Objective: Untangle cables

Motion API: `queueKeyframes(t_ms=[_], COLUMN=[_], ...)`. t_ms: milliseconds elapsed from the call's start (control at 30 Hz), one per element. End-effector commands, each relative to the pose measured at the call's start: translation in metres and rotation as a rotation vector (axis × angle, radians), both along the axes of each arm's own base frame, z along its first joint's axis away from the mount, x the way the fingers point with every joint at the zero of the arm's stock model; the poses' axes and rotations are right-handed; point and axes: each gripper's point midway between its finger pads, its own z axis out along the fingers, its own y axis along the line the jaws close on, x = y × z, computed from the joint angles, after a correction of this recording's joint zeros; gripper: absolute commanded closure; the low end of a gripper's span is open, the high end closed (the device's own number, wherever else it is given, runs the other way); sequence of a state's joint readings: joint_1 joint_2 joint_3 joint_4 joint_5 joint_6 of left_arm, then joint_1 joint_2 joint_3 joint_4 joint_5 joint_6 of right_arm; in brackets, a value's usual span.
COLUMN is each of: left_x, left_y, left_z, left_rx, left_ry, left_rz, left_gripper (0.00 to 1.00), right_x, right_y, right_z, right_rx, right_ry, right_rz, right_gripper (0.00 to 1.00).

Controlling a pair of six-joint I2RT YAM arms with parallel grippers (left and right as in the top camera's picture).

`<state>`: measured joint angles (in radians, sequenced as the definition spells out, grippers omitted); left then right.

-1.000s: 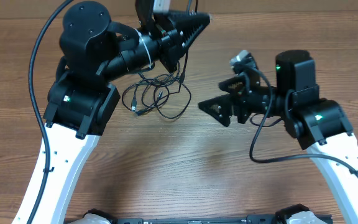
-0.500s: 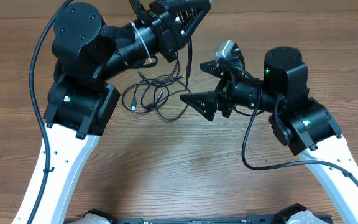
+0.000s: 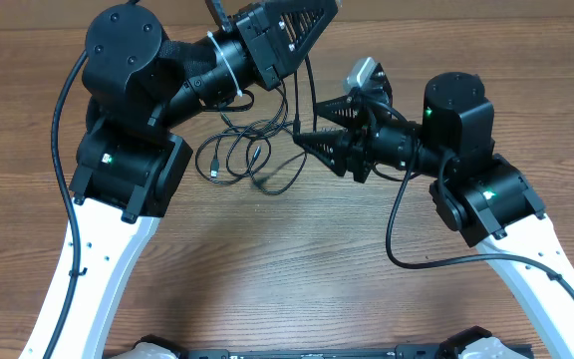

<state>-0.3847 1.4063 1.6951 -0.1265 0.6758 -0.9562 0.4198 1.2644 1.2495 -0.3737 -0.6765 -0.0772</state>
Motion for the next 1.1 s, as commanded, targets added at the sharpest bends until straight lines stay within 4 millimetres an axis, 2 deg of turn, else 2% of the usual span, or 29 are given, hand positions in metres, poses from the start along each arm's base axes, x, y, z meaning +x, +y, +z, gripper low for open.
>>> queueKeyframes(t_ms=[0, 33, 67, 133, 267, 367, 500, 567, 633, 700, 733, 800, 933, 967, 1067], left_x=[-0.004, -0.004, -0.004, -0.003, 0.002, 0.014, 0.028, 0.032, 0.033, 0.032, 0.03, 0.027, 0.022, 0.021, 0.017], left_y=[0.001, 0.001, 0.001, 0.001, 0.0, 0.003, 0.023, 0.038, 0.051, 0.061, 0.064, 0.068, 0.082, 0.088, 0.109], left_z=[0.008, 0.008, 0.008, 0.007, -0.004, -0.037, -0.103, -0.133, -0.153, -0.165, -0.17, -0.177, -0.193, -0.198, -0.212], left_rx=[-0.04, -0.04, -0.039, -0.036, 0.039, 0.164, 0.41, 0.536, 0.638, 0.708, 0.744, 0.795, 0.901, 0.932, 1.031], left_ry=[0.033, 0.033, 0.032, 0.038, -0.023, 0.002, 0.11, 0.163, 0.194, 0.206, 0.203, 0.197, 0.22, 0.242, 0.291], left_rz=[-0.006, -0.005, -0.005, -0.004, 0.017, 0.076, 0.196, 0.259, 0.305, 0.328, 0.329, 0.322, 0.337, 0.358, 0.416], left_gripper=[0.96, 0.96, 0.96, 0.96, 0.96, 0.96, 0.96, 0.96, 0.96, 0.94, 0.87, 0.63, 0.29, 0.25, 0.24], right_x=[0.002, 0.001, 0.002, 0.002, 0.002, 0.015, 0.041, 0.048, 0.057, 0.064, 0.067, 0.073, 0.079, 0.079, 0.079], right_y=[0.001, 0.002, 0.002, 0.001, 0.0, -0.012, -0.056, -0.078, -0.106, -0.132, -0.148, -0.175, -0.226, -0.241, -0.282], right_z=[0.009, 0.009, 0.009, 0.008, 0.005, -0.01, -0.047, -0.059, -0.067, -0.071, -0.072, -0.073, -0.07, -0.068, -0.064], right_rx=[0.009, 0.009, 0.009, 0.009, 0.0, -0.06, -0.237, -0.299, -0.321, -0.323, -0.319, -0.321, -0.332, -0.329, -0.324], right_ry=[-0.019, -0.019, -0.019, -0.017, -0.005, 0.027, 0.094, 0.125, 0.177, 0.216, 0.234, 0.247, 0.245, 0.247, 0.252], right_rz=[0.0, 0.0, 0.0, 0.0, -0.008, -0.119, -0.402, -0.516, -0.661, -0.787, -0.855, -0.957, -1.121, -1.167, -1.286], right_gripper=[0.59, 0.64, 0.77, 0.95, 0.96, 0.96, 0.96, 0.96, 0.96, 0.96, 0.96, 0.96, 0.96, 0.96, 0.96])
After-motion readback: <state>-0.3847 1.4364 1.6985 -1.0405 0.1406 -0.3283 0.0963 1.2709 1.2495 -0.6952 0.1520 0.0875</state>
